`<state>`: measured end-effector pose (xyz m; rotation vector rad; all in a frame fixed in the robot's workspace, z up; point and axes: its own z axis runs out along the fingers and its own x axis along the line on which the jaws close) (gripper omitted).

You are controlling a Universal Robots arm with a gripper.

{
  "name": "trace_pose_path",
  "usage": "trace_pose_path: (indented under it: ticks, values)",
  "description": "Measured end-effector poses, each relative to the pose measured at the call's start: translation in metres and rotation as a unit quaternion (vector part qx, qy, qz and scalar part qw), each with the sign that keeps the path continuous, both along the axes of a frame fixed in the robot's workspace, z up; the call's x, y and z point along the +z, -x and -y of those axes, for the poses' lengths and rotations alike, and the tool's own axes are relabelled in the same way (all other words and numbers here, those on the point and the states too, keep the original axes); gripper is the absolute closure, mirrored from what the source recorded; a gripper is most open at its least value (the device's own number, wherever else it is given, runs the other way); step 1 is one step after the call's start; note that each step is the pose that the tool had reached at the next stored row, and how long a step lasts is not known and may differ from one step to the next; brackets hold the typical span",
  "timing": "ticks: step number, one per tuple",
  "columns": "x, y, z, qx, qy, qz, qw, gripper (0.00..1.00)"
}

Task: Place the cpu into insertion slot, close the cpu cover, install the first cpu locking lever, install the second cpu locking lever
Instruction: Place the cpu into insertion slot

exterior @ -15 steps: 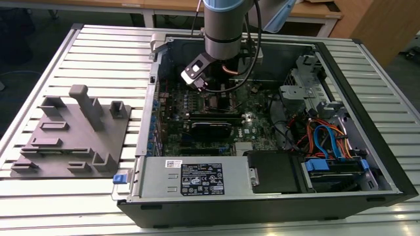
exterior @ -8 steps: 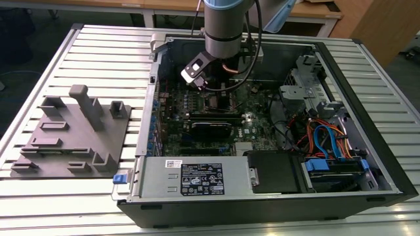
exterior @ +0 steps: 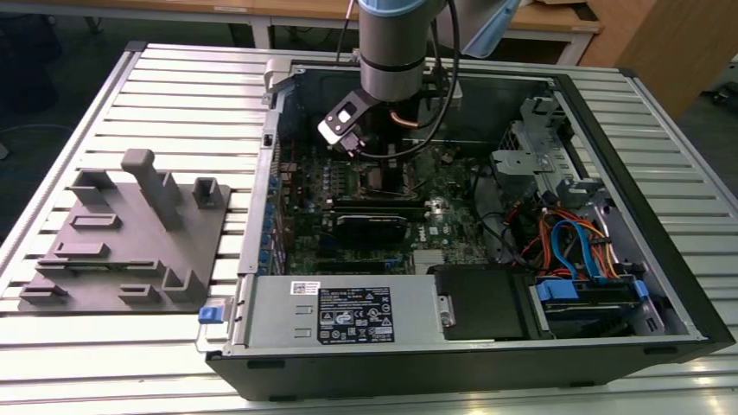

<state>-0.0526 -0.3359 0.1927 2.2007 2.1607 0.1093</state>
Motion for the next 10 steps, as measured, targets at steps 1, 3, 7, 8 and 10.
trace_pose_path:
  ticks: [1, 3, 7, 8, 10]
  values:
    - [-0.0001, 0.0000, 0.0001, 0.000, -0.0001, 0.0000, 1.0000, 0.39]
    - [-0.0001, 0.0000, 0.0015, 0.000, 0.0000, 0.0001, 1.0000, 0.39]
    - [-0.0002, 0.0000, 0.0032, 0.000, 0.0005, 0.0001, 1.0000, 0.39]
    - [-0.0001, 0.0000, 0.0032, 0.000, 0.0005, 0.0001, 1.0000, 0.39]
    - [0.0004, 0.0000, 0.0034, 0.000, 0.0006, 0.0000, 1.0000, 0.39]
